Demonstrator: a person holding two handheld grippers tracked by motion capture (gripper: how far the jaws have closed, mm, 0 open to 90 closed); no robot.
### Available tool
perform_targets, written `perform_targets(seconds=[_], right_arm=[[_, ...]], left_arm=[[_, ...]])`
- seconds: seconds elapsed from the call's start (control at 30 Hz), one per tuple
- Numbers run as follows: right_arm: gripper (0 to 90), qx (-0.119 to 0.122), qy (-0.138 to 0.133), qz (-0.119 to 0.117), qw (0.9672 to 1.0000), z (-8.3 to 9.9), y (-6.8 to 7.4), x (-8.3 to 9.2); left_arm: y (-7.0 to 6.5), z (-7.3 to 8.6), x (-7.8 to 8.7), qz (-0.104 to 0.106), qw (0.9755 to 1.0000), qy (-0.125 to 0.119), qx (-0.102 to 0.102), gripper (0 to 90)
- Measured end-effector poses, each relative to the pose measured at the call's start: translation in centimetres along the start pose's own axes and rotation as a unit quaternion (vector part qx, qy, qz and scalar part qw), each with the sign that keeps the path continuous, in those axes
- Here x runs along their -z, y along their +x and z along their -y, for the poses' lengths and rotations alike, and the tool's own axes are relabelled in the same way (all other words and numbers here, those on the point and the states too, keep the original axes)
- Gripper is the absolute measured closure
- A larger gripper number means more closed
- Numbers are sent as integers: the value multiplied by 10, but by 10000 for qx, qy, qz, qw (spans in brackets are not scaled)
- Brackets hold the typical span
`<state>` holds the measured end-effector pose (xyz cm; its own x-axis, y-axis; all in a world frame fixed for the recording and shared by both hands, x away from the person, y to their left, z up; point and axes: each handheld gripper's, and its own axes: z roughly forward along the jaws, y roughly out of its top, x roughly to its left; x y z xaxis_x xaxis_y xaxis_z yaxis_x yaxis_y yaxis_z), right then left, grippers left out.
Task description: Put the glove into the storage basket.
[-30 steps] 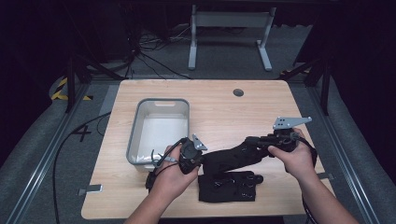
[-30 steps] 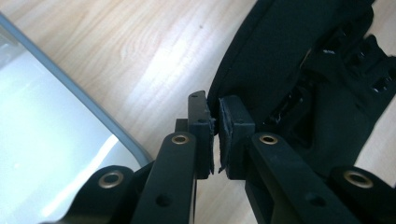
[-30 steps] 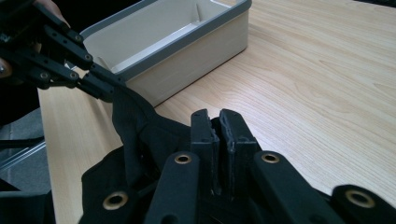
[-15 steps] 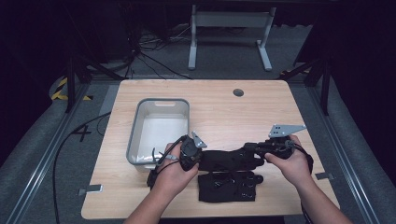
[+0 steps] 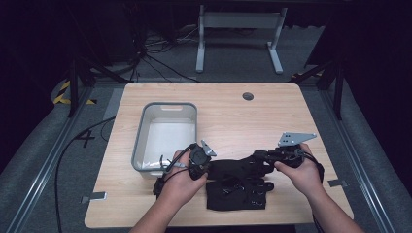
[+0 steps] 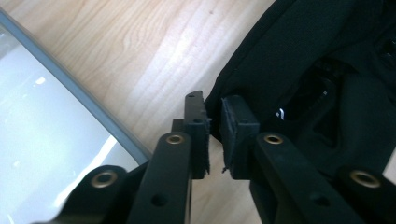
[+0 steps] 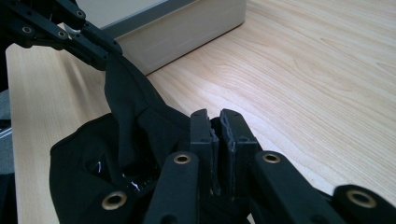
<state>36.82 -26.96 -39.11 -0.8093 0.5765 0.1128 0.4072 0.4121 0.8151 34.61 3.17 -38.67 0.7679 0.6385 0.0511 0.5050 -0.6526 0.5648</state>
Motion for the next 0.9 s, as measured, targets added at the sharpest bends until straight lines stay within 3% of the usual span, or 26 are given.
perform_targets(seconds=[0.13, 0.33, 0.4, 0.47, 0.53, 0.63, 0.73, 0.83, 0.9], right_arm=[[835, 42, 33, -32, 10000, 3, 4, 4], [826, 77, 153, -200, 9997, 11, 17, 13], [825, 44, 231, -279, 9993, 16, 23, 17], [818, 27, 362, -347, 9987, 21, 29, 20], [804, 8, 540, -425, 9976, 27, 35, 21], [757, -165, 733, -599, 9954, 35, 41, 24], [721, -316, 898, -735, 9927, 39, 44, 29], [711, -370, 821, -755, 9931, 39, 45, 37], [715, -363, 729, -720, 9941, 36, 45, 42]], left_arm=[[-3, 2, 5, 146, 9998, 97, -6, 766], [-13, 8, 16, 449, 9975, 501, -195, 733], [-18, 9, 20, 599, 9949, 750, -325, 720], [-21, 10, 23, 809, 9925, 846, -355, 704], [-26, 11, 25, 994, 9885, 1067, -410, 638], [-29, 12, 28, 1221, 9844, 1171, -474, 599], [-29, 12, 31, 1255, 9852, 1066, -476, 593], [-25, 11, 36, 1384, 9869, 762, -317, 595], [-21, 9, 38, 1327, 9893, 565, -199, 598]])
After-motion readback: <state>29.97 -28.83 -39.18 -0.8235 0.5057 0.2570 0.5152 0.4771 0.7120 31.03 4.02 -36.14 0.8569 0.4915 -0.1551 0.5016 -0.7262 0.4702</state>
